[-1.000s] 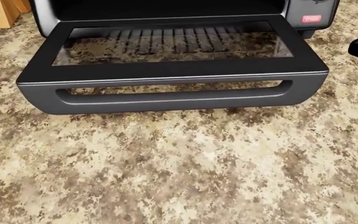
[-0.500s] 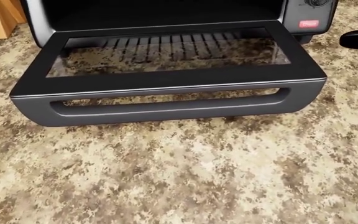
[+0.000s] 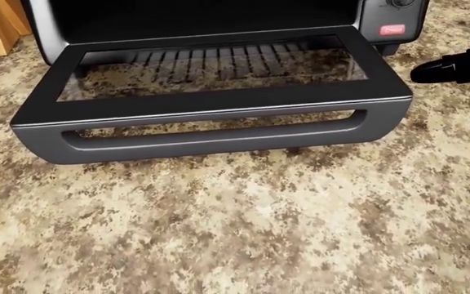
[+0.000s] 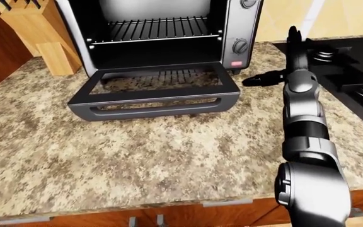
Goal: Close the toaster oven door.
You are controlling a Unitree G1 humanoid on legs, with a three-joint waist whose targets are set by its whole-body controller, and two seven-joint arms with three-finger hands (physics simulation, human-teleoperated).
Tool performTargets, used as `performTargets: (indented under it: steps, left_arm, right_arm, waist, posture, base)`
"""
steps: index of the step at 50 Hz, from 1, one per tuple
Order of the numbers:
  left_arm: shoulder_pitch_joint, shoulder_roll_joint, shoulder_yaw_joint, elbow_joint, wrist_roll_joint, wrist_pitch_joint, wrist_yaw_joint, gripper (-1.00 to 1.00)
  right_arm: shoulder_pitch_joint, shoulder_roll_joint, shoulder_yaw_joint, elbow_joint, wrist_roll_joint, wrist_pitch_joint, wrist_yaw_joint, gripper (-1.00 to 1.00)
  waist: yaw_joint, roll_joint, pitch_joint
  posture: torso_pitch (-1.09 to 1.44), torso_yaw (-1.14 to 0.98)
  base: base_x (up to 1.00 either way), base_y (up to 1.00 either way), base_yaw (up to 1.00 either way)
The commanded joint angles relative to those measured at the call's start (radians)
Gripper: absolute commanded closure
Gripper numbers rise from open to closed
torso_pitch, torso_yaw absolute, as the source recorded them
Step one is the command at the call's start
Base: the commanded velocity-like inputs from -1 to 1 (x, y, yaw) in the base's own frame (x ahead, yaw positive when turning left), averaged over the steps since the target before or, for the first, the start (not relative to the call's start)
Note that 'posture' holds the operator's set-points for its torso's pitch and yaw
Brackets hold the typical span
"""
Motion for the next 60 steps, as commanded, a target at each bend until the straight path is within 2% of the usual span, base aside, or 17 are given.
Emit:
performTargets:
  steps: [1, 20, 43, 60]
  left_arm:
    - [-0.02, 0.022, 0.018, -0.024, -0.001, -0.027, 0.002, -1.0]
    - [-0.021, 0.03, 0.02, -0.018, -0.011, -0.028, 0.008, -1.0]
    - [-0.011, 0.024, 0.026, -0.021, -0.006, -0.032, 0.0, -1.0]
    - [-0.019, 0.034, 0.027, -0.012, -0.014, -0.032, 0.006, -1.0]
  right_arm:
    - [-0.042, -0.015, -0.006, -0.038, -0.009, -0.029, 0.003, -1.0]
    - [-0.041, 0.036, 0.01, -0.042, -0.036, -0.046, 0.049, -1.0]
    - [-0.081, 0.106, 0.034, 0.016, -0.045, -0.08, 0.046, -1.0]
    - [-0.094, 0.162, 0.045, -0.046, -0.025, -0.047, 0.083, -1.0]
  waist:
    - [0.0, -0.001, -0.026]
    - [0.0, 0.003, -0.029]
    - [-0.003, 0.01, -0.033]
    - [-0.009, 0.013, -0.033]
  posture:
    - [0.0, 0.0]
    - [0.0, 0.0]
    - [0.0, 0.0]
    - [0.0, 0.0]
  base:
    - [0.0, 0.0, 0.0]
    - [0.0, 0.0, 0.0]
    - [0.0, 0.0, 0.0]
    - [0.0, 0.0, 0.0]
